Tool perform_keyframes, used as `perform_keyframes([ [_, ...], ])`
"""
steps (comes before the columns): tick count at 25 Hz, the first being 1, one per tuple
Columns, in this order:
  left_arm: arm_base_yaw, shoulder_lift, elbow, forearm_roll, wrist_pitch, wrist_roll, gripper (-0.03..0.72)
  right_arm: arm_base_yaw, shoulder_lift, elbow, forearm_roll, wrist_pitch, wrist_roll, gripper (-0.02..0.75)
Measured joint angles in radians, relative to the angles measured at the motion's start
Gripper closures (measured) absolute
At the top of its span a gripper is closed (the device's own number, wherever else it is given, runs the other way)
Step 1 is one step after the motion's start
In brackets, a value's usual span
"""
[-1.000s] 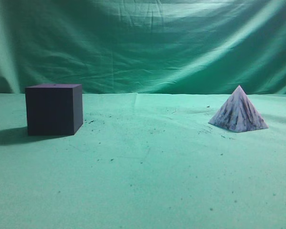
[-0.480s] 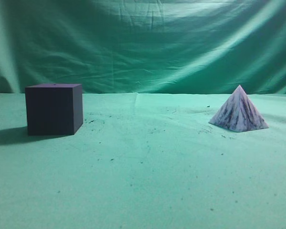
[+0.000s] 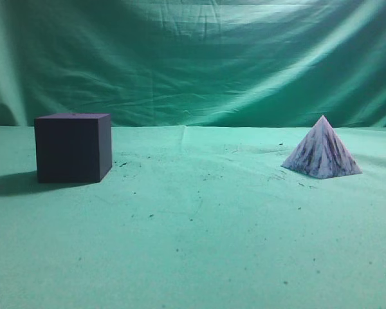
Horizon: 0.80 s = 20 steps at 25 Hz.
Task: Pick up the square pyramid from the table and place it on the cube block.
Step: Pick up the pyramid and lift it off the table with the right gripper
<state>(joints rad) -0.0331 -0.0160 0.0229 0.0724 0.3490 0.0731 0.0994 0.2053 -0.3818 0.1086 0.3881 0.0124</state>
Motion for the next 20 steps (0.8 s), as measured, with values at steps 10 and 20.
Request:
perform_keyframes([
  [10,0.0,0.0,0.0,0.0,0.0,0.0,0.688,0.031,0.466,-0.313,0.035,0.513,-0.181,0.738],
  [20,0.0,0.0,0.0,0.0,0.0,0.0,0.688,0.325,0.906,-0.386,0.018,0.398,-0.192,0.676],
])
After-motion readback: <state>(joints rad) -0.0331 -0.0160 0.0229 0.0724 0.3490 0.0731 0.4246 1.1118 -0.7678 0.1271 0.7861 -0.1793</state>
